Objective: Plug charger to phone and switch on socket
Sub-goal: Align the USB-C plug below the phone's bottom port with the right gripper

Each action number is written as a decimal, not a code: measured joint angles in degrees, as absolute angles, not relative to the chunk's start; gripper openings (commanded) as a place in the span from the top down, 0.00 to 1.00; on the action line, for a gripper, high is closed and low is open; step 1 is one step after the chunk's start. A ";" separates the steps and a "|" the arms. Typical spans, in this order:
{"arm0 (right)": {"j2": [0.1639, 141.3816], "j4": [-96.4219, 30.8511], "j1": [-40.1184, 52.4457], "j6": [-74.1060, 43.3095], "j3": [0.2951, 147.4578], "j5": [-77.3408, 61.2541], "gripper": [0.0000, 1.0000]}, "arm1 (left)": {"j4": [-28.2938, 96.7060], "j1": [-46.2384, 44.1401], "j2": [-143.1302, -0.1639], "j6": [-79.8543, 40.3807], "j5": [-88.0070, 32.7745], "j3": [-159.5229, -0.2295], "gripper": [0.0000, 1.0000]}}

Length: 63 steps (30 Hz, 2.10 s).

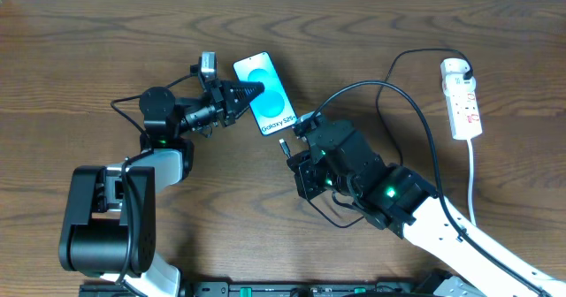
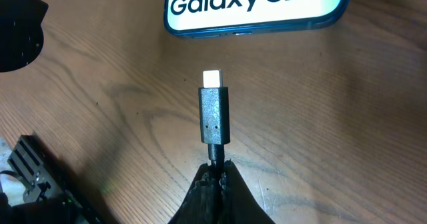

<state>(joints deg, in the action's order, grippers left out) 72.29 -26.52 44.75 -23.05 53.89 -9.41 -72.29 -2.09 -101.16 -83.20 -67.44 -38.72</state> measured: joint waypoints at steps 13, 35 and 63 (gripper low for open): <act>74.96 -24.10 44.75 -23.94 53.89 -9.21 0.99 | -75.96 -2.17 -101.16 -83.94 -71.96 -38.72 0.93; 74.96 -23.99 44.75 -26.55 53.89 -9.21 0.99 | -76.07 1.08 -101.16 -79.22 -72.12 -38.72 0.93; 74.96 -22.00 44.75 -27.92 53.89 -9.19 0.99 | -76.05 -0.27 -101.16 -81.47 -71.64 -38.72 0.93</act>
